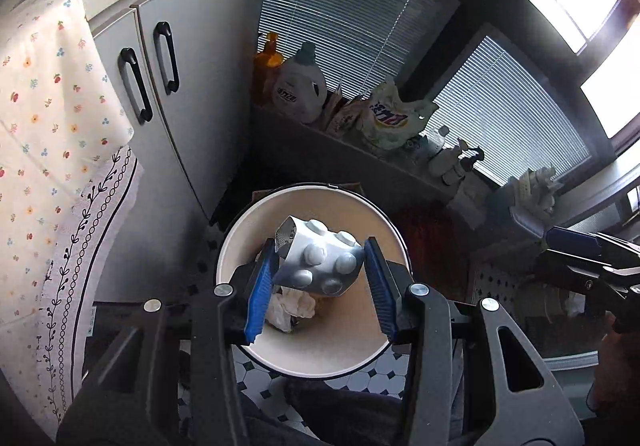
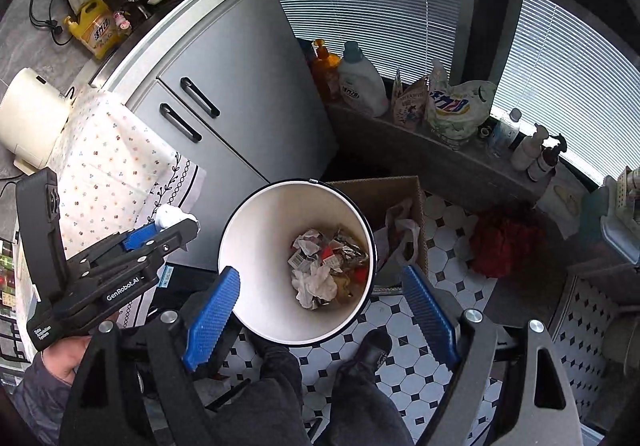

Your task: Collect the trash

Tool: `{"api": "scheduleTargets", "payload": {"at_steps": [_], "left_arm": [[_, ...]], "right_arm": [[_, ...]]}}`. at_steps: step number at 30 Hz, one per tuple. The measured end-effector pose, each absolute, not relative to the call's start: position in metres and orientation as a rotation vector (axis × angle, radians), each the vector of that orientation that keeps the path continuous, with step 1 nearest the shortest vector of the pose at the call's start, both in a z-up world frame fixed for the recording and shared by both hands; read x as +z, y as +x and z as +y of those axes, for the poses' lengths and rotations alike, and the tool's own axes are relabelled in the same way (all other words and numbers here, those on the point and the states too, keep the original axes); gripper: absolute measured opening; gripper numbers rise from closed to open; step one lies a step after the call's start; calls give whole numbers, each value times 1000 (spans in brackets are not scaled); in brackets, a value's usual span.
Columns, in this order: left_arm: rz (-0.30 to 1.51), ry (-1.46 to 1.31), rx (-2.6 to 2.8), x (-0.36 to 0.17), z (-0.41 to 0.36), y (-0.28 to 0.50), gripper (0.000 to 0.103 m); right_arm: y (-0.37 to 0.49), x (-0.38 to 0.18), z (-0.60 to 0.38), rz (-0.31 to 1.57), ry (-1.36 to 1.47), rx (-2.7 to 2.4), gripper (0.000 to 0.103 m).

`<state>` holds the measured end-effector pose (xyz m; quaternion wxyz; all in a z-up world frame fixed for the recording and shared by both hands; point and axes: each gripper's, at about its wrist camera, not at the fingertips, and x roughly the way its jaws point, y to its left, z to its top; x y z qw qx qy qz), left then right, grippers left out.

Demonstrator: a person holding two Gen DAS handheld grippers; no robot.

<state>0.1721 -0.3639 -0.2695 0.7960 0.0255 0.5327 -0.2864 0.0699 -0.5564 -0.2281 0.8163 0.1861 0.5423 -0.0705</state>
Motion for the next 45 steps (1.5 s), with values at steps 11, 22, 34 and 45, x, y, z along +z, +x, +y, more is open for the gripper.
{"api": "scheduleTargets", "payload": {"at_steps": [11, 22, 34, 45], "left_arm": [[1138, 49, -619, -250, -356, 182, 91], [965, 2, -484, -145, -275, 188, 97], [833, -39, -279, -69, -200, 155, 97], [713, -61, -169, -9, -149, 93, 97]], "right_arm": [[74, -222, -562, 1144, 421, -154, 82], [104, -161, -519, 1037, 371, -74, 95], [121, -85, -463, 980, 244, 91, 95], [98, -4, -410, 855, 170, 180, 95]]}}
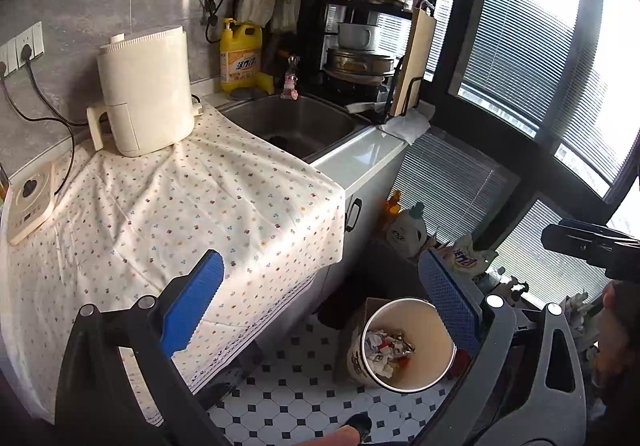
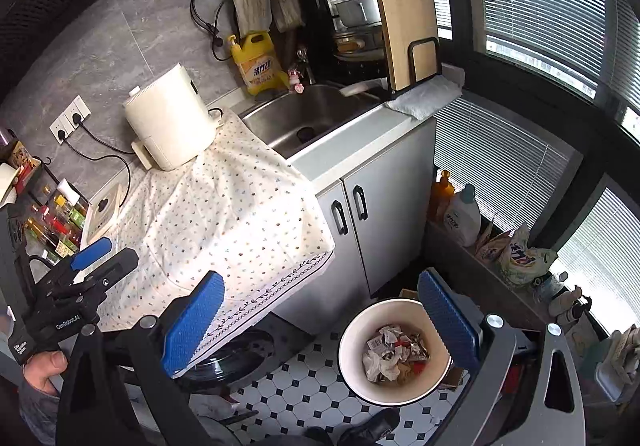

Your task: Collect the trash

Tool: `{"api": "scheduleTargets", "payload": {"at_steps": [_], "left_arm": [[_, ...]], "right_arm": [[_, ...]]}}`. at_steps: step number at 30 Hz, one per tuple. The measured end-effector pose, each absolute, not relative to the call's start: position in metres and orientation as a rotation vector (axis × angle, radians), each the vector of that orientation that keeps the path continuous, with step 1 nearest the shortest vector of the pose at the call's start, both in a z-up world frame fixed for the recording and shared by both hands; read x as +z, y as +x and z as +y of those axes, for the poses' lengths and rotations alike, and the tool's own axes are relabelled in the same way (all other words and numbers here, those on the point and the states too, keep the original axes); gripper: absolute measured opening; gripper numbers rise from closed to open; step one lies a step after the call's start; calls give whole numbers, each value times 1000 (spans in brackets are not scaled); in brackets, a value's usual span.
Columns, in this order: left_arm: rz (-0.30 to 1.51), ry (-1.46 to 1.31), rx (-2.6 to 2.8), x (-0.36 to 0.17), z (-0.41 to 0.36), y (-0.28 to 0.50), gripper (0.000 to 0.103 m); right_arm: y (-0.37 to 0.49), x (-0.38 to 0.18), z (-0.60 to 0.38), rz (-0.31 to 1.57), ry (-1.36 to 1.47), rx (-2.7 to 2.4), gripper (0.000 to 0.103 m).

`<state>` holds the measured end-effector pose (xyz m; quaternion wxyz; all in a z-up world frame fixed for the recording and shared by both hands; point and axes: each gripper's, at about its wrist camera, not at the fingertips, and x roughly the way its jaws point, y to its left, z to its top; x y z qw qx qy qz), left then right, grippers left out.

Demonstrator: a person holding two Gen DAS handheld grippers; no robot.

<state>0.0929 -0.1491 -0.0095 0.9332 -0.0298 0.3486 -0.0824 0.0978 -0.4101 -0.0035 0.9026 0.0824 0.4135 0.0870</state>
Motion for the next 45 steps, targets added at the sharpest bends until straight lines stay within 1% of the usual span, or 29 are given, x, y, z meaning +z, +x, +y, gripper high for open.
{"api": "scheduleTargets", "payload": {"at_steps": [3, 11, 14, 17, 26, 37, 45], "left_arm": [[647, -55, -132, 8, -136, 70, 97], [601, -44, -110, 30, -106, 14, 97], [571, -50, -106, 35, -95, -10, 97], [551, -39, -95, 36, -88, -30, 97], [529, -68, -60, 35, -62, -74, 97], [522, -94, -25, 24, -40, -106, 97], [530, -120, -13, 15, -32, -108, 97]], "right_arm": [[84, 6, -399, 818, 192, 164, 95], [35, 8, -360, 782, 186, 145, 95], [11, 10, -347, 734, 168, 141, 95], [-10, 10, -340, 695, 171, 129, 95], [-52, 5, -319, 695, 153, 141, 95], [-81, -5, -296, 680, 127, 176, 95], [-84, -10, -288, 689, 120, 195, 95]]}}
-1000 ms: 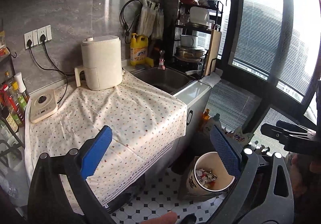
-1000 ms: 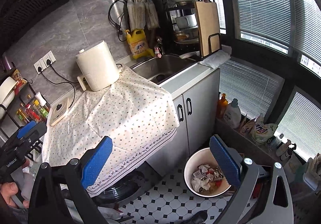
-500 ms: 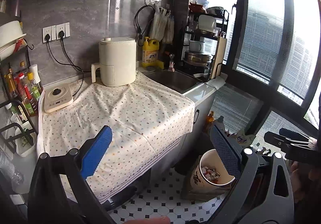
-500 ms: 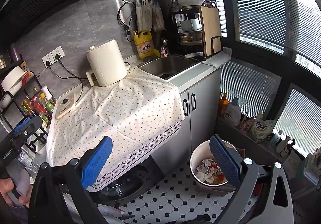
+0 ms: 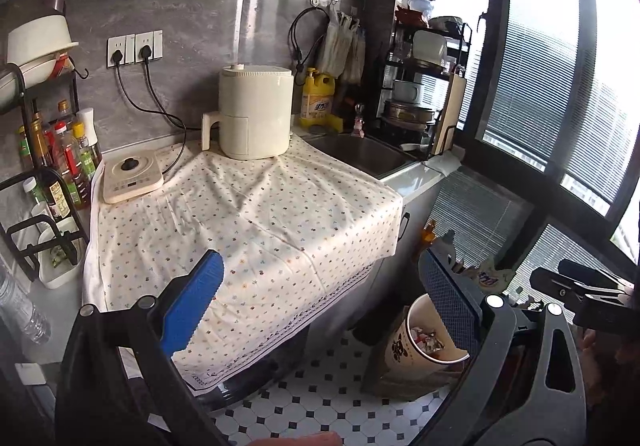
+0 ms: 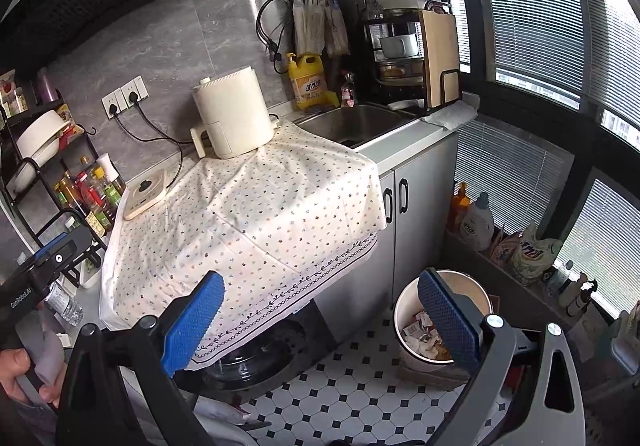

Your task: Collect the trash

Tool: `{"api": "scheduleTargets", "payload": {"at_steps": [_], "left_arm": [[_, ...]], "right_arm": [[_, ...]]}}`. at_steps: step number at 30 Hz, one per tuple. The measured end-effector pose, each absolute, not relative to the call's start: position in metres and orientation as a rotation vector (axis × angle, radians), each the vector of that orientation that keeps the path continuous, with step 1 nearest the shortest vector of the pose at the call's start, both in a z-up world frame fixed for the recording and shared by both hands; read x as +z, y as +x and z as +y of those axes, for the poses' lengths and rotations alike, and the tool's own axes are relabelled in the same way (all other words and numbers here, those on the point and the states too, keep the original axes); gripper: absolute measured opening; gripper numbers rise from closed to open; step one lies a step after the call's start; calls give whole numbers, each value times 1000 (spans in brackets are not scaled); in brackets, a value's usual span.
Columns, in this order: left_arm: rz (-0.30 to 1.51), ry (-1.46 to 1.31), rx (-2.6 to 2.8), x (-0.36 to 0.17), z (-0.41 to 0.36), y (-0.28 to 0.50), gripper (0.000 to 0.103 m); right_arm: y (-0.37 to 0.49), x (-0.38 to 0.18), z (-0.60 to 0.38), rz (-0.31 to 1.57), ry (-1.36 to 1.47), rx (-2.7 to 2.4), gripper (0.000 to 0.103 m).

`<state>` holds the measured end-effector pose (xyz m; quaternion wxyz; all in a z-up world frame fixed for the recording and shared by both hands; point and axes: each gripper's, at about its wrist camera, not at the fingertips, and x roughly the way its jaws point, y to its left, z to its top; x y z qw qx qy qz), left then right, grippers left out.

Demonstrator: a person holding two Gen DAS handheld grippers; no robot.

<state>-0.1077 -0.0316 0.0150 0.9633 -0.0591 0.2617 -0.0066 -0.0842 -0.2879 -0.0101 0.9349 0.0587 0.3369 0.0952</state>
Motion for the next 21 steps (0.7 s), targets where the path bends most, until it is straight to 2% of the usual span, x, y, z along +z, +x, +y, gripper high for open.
{"api": "scheduleTargets", "payload": {"at_steps": [21], "left_arm": [[532, -122, -34, 14, -44, -95, 97]], "right_arm": [[-81, -6, -294, 664, 123, 200, 95]]}}
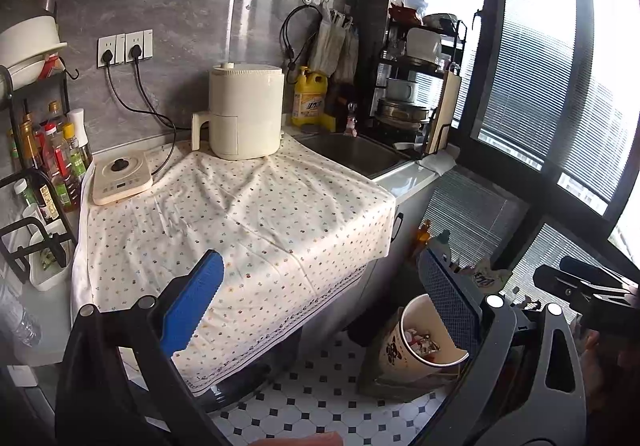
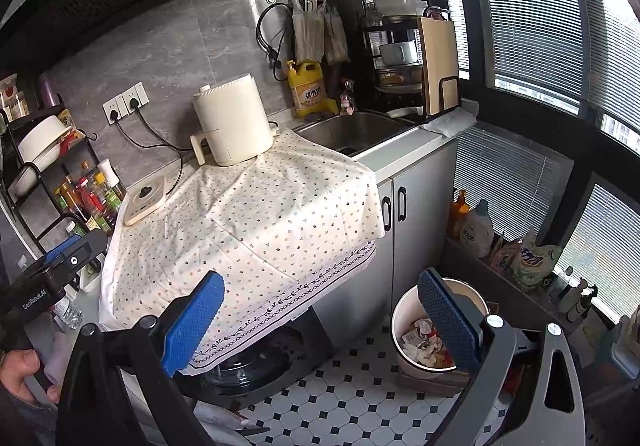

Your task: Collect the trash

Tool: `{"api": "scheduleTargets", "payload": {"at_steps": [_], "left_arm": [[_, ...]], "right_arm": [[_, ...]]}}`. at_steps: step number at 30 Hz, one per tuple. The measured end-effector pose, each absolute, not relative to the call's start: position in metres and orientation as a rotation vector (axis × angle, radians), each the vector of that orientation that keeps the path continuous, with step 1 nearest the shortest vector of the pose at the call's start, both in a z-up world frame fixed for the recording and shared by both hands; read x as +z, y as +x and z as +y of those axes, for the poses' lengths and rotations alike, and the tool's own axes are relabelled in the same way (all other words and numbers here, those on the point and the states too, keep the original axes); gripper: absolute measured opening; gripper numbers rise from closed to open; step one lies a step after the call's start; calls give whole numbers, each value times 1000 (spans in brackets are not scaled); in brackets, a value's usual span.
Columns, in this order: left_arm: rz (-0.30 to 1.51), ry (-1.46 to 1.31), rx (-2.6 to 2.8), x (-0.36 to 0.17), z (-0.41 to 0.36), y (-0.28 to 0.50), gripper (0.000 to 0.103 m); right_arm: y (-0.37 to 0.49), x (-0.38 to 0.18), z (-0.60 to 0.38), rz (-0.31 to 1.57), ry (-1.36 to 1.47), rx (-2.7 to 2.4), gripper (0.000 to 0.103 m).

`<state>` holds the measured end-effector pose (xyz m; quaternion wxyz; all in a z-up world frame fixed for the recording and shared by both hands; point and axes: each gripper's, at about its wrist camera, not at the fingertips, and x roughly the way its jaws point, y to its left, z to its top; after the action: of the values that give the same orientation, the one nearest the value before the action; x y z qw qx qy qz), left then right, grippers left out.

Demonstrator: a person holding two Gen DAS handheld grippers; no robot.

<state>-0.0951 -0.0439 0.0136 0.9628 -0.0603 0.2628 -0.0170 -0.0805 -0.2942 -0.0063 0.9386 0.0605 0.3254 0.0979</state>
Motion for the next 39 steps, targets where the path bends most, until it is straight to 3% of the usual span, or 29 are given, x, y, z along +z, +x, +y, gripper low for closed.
{"api": "scheduleTargets", "payload": {"at_steps": [39], "left_arm": [[527, -120, -33, 13, -37, -108, 97]], "right_arm": [[-95, -7, -295, 669, 129, 218, 95]]}}
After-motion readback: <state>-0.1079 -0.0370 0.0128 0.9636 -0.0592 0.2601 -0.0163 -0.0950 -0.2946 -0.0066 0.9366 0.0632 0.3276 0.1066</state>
